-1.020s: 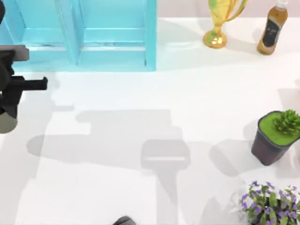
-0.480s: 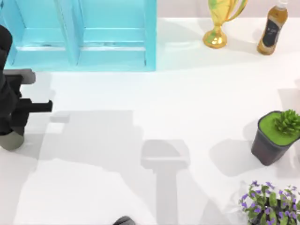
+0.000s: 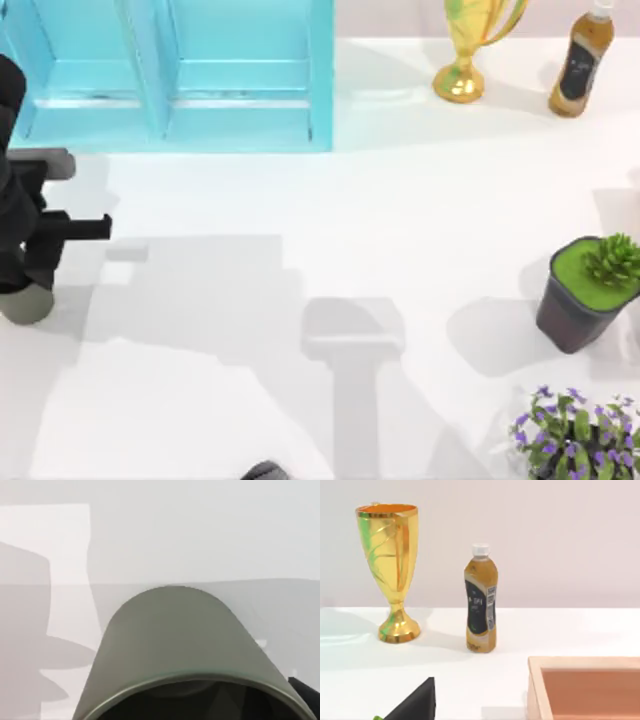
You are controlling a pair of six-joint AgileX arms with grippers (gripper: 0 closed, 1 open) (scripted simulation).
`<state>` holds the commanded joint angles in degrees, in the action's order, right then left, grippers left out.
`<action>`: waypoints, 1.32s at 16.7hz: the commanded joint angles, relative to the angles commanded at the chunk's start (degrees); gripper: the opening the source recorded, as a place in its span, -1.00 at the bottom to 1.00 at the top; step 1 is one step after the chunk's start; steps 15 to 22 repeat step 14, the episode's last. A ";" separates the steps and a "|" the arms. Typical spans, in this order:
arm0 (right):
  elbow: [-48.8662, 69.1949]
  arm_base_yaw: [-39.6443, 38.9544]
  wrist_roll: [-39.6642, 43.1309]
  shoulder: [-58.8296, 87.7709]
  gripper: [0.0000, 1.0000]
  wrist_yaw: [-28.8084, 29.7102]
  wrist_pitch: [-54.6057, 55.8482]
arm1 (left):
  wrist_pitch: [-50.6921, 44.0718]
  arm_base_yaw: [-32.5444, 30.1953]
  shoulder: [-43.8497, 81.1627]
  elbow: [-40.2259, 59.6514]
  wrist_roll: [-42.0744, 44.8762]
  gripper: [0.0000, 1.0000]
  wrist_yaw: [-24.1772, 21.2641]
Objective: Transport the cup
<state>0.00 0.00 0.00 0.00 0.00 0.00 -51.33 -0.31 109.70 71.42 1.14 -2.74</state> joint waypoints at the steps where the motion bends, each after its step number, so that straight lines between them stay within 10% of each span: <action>1: 0.00 0.00 0.00 0.00 1.00 0.00 0.00 | 0.00 0.00 0.00 0.00 0.00 -0.10 0.00; 8: 0.00 0.00 0.00 0.00 1.00 0.00 0.00 | 0.00 0.00 0.00 0.00 0.00 0.96 0.00; 22: 0.00 0.00 0.00 0.00 1.00 0.00 0.00 | 0.00 0.00 0.00 0.00 0.00 1.00 0.00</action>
